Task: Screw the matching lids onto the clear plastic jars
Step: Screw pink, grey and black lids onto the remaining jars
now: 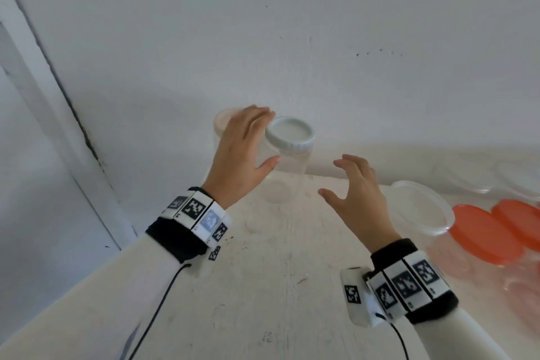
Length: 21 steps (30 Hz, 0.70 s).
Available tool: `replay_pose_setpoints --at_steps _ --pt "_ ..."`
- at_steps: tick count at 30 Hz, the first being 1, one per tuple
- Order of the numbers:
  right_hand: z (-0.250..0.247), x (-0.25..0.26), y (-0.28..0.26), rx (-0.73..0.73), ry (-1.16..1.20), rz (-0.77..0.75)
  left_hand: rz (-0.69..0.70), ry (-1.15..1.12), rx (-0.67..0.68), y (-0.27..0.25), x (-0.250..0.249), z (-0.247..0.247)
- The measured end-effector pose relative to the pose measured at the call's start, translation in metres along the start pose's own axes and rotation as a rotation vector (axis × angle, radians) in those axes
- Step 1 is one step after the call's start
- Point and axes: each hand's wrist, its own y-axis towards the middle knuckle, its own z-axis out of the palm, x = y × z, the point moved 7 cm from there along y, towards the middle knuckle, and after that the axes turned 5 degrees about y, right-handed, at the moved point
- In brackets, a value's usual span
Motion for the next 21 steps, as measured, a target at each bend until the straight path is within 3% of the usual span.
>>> replay_pose_setpoints --at_steps 3,7,14,18,21 --pt "-0.022 -0.022 -0.015 -0.041 -0.093 0.016 0.079 0.075 0.161 0.011 -0.022 0.030" --pt "-0.041 -0.060 -0.030 -0.008 -0.243 0.094 0.042 0.120 0.299 0.010 -0.028 0.060" --pt "-0.050 -0.098 -0.047 0.121 -0.362 0.231 -0.006 0.137 0.220 0.012 -0.022 0.062" --pt "-0.041 -0.092 -0.045 0.250 -0.291 0.171 -0.029 0.083 0.182 0.010 -0.016 0.061" --pt "-0.036 -0.077 -0.033 0.257 -0.206 0.083 -0.050 0.046 0.170 0.011 -0.014 0.060"
